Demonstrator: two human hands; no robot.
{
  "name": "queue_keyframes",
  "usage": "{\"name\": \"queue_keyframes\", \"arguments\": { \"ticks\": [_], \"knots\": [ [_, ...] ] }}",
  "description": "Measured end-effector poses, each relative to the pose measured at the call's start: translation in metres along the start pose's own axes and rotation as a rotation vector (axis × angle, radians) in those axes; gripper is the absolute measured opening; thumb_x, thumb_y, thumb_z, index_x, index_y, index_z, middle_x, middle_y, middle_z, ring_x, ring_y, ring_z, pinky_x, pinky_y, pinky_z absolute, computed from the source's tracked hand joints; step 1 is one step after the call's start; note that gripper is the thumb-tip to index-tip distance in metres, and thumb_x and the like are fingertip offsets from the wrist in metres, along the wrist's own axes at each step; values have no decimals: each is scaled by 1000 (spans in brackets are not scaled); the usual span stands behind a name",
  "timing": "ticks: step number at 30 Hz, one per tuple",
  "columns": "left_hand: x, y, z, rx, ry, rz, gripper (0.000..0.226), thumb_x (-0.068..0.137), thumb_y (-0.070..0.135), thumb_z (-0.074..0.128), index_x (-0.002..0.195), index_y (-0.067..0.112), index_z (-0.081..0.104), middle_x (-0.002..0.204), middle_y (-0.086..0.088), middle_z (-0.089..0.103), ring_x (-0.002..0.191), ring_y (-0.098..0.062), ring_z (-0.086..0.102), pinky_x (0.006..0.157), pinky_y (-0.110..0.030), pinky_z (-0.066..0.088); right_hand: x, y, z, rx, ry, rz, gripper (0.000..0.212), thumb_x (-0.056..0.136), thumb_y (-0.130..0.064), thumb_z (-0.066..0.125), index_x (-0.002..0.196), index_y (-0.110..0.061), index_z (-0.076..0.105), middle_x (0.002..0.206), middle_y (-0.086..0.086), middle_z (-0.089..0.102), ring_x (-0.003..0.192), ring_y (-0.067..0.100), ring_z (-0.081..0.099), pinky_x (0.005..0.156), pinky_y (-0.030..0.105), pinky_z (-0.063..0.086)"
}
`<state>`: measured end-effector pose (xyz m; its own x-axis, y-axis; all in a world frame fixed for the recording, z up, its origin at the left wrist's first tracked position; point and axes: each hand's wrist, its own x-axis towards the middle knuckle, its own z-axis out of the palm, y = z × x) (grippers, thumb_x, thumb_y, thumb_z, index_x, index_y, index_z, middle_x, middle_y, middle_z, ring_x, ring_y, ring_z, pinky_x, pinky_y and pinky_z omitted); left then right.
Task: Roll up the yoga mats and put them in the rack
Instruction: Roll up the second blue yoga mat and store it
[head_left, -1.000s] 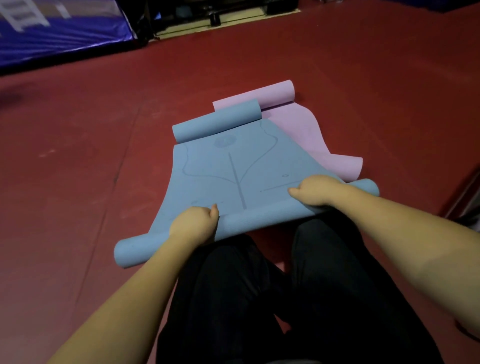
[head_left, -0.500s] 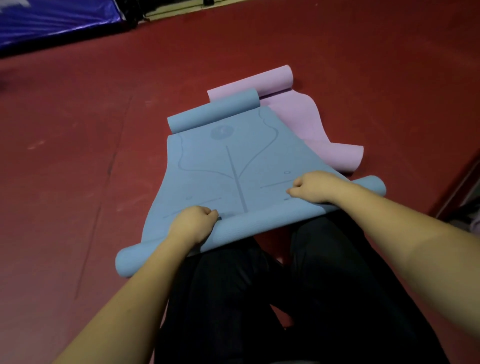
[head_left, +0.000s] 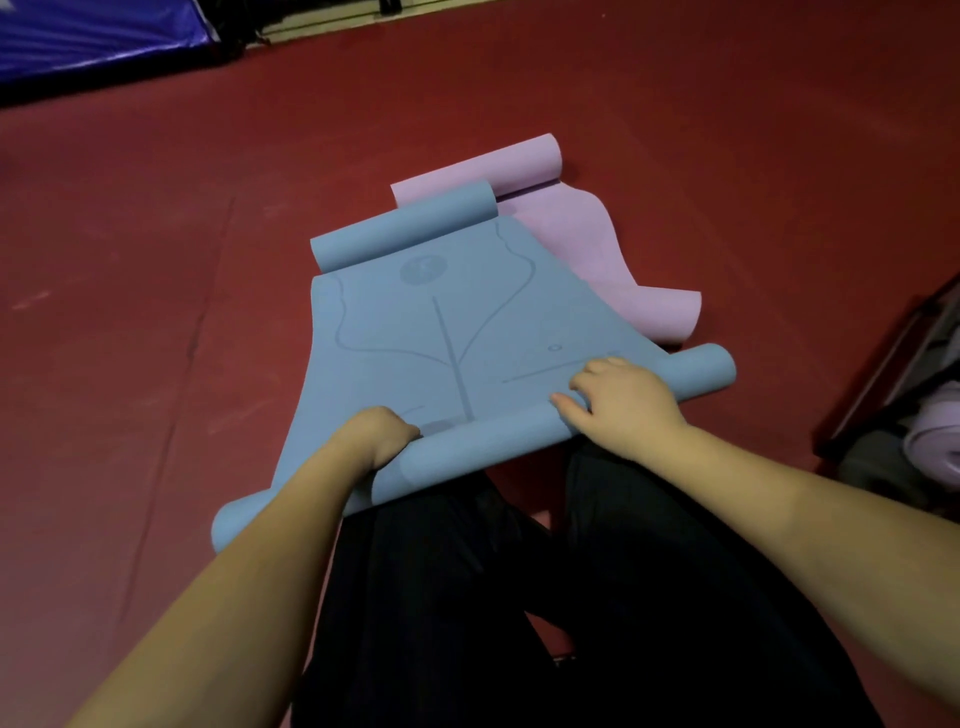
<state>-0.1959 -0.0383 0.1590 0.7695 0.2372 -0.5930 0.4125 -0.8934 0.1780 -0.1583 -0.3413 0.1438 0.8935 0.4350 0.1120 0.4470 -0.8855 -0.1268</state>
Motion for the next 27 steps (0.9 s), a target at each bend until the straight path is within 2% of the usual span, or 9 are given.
{"name": "queue_keyframes", "arguments": {
  "ticks": [4,6,9,11,14,18,21,25,27],
  "knots": [
    [11,-2,1,69,-28,24,37,96,41,48,94,10,68,105,-10,65,97,-27,56,80,-32,41,-3,-4,7,-24,13,-20,56,90,-54,32,69,-11,62,73,6,58,77,30,60,67,36,45],
    [6,-2,3,10,49,19,36,98,40,48,86,10,65,98,-11,64,94,-29,56,78,-34,42,5,-6,4,-12,10,20,59,87,-53,30,67,-10,65,71,7,61,76,31,61,65,35,44],
    [-11,-3,9,-50,347,17,42,101,39,42,72,13,54,82,-11,62,82,-31,57,67,-35,40,16,-12,-3,-46,-69,36,68,85,-54,20,79,-12,73,84,8,67,88,31,62,70,35,44],
    [-24,-4,17,-66,541,34,46,103,39,37,73,10,56,81,-15,64,84,-37,60,66,-37,42,19,-11,-3,-67,-74,30,63,88,-52,23,86,-14,73,93,7,68,96,29,62,73,33,43],
    [-39,-6,35,-102,696,83,51,101,42,36,72,6,58,81,-17,65,83,-39,60,68,-42,44,25,-11,-3,-73,-119,94,52,97,-48,33,94,-16,74,104,7,69,100,29,62,72,31,41],
    [-50,-14,62,31,739,231,48,95,49,32,72,12,52,71,-9,56,72,-34,54,67,-42,42,37,-10,-3,-40,-211,154,49,97,-48,30,97,-19,70,108,8,69,99,30,62,68,30,36],
    [-49,-14,56,80,710,201,51,96,48,27,72,12,56,72,-8,58,72,-34,56,67,-41,43,38,-11,-4,-11,-218,163,46,95,-49,29,96,-20,64,107,9,69,98,30,62,70,32,39],
    [-45,-8,37,115,647,206,63,95,49,16,79,11,64,85,-10,68,86,-36,62,73,-42,44,45,-14,-18,-12,-324,158,51,97,-48,28,109,-21,70,117,12,67,104,31,61,77,33,42],
    [-44,-5,27,118,648,197,56,101,44,23,87,10,67,96,-11,70,94,-35,62,78,-41,44,50,-13,-28,-4,-385,162,53,98,-47,28,113,-18,69,123,13,64,109,31,59,84,34,43]
  ]
}}
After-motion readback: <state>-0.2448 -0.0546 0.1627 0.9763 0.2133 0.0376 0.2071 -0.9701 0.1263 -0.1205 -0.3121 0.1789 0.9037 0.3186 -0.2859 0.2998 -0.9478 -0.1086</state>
